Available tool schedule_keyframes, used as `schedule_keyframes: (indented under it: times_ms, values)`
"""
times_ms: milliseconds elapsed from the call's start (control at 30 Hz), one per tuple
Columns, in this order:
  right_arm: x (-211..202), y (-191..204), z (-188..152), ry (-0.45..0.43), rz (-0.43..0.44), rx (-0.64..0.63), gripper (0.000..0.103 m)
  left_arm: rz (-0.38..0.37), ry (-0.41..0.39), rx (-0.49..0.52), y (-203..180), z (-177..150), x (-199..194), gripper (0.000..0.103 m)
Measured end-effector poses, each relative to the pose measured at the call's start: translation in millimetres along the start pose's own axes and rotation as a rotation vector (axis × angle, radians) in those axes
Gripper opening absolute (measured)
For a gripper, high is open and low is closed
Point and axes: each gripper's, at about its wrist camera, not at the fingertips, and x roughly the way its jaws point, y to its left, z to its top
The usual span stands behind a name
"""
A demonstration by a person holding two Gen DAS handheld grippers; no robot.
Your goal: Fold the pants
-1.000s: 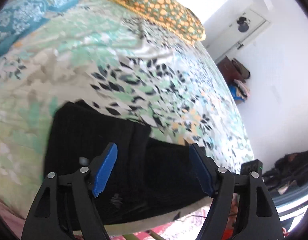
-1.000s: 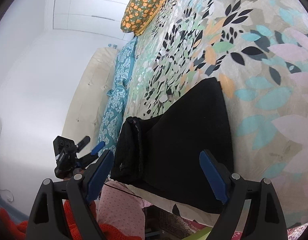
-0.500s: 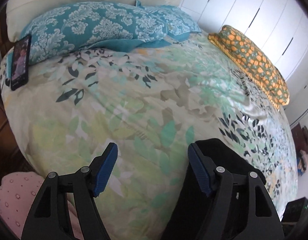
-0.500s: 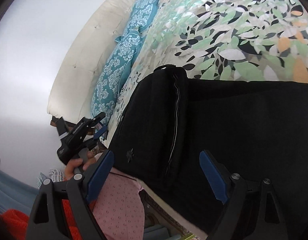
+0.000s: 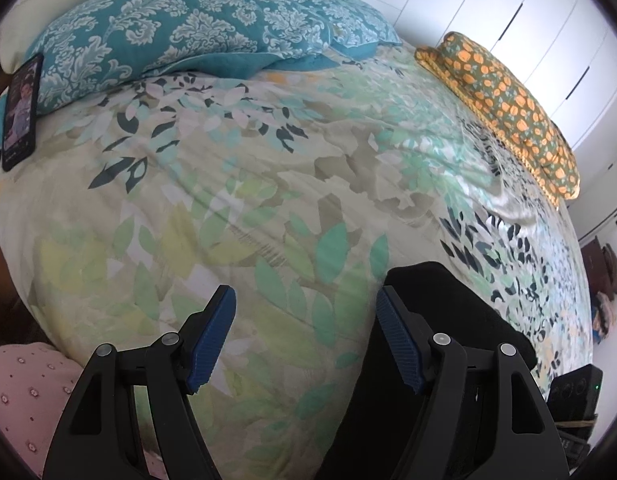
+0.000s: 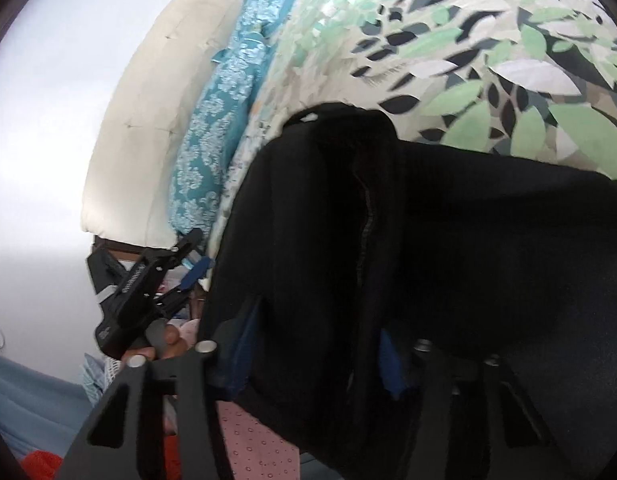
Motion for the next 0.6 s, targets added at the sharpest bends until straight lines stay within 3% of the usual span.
schedule_keyframes:
  times_ms: [167,367,600]
  values:
    - [-8,24,-4,-0.029,0.027,-0.081,0.020,0.002,0.025,-0.023,5,0,6,0.074]
    - [-61,58,-23,-0.089,0.123,-0.134,0.018,0.011,0.015,-0.044,11,1,3,0.074]
    - [-144,57,-35,-0.159,0.180,-0.119,0.018,0.005,0.011,-0.010,3,-2,-1,0.074]
